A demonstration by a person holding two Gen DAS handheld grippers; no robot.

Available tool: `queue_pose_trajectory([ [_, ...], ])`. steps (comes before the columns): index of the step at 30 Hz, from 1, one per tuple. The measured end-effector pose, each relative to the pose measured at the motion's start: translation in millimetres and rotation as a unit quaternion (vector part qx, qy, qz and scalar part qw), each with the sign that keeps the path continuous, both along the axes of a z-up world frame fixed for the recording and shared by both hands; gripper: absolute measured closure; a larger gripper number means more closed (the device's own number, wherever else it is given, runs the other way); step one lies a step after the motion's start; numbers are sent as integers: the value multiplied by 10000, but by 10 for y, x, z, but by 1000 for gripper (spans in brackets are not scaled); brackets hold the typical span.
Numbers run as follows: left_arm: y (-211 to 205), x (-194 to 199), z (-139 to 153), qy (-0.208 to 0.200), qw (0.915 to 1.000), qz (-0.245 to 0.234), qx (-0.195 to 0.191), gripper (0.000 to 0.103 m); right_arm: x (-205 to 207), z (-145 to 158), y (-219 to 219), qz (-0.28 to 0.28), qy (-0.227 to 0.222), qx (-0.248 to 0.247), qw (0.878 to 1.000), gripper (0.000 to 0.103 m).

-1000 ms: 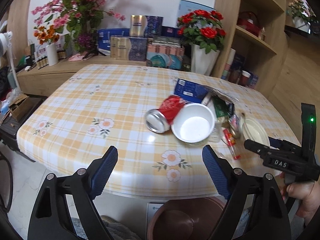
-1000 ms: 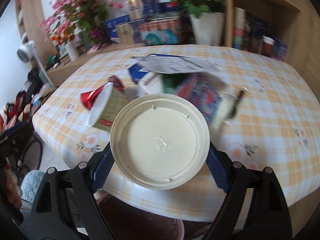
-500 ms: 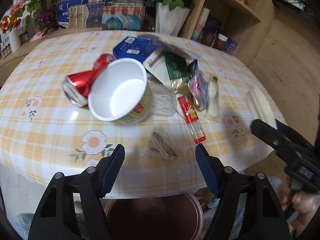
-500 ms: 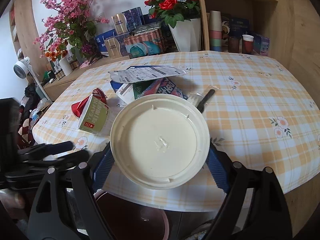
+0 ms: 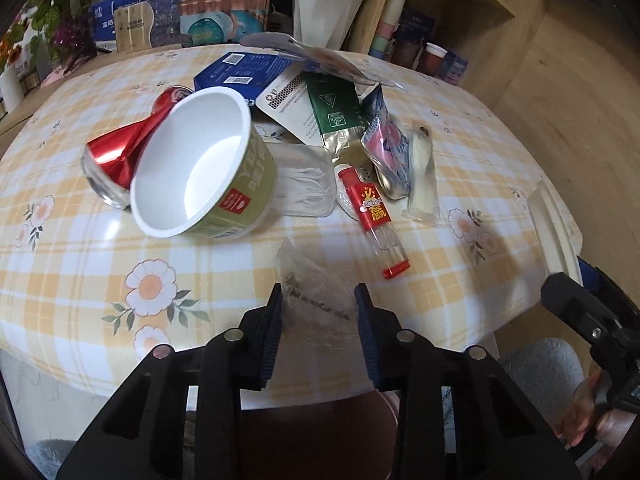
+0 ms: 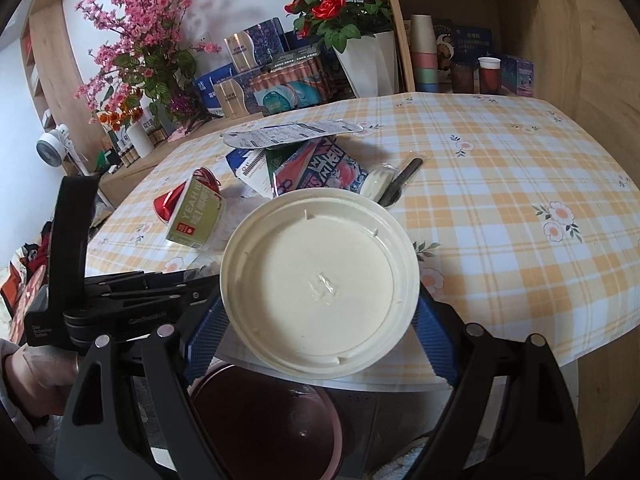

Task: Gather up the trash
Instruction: 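Carry the white lid over the brown bin and open the right tool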

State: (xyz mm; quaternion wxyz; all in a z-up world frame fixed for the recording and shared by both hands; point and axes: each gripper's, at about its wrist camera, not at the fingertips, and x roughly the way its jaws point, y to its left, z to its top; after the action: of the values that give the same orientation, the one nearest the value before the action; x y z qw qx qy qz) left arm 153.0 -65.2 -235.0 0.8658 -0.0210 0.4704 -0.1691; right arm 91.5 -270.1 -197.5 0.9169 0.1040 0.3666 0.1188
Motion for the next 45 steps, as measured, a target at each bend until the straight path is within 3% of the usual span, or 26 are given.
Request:
queue_pose_trajectory([
  [8,105,-203,176,-295,9995,-51,-38,78,-94,-13,138,142,13,-17,9999,19],
  [16,186,-374,413,-593,9981,0,-171,79,-214,88,180,206,-87,-72,9997,19],
  [25,655,-936,829,-956,9934,448,-455,79,-420,-13,329,520,203,-80,9984,19],
  [39,985,-1484,873,-1208,9891,662,-517,79,-611,-116,765,1091,569,104,9923,17],
  [45,1012,-1527,825,-1148,9895,654,-584,79,-634,-52,816,1049,450,99,9934,9],
])
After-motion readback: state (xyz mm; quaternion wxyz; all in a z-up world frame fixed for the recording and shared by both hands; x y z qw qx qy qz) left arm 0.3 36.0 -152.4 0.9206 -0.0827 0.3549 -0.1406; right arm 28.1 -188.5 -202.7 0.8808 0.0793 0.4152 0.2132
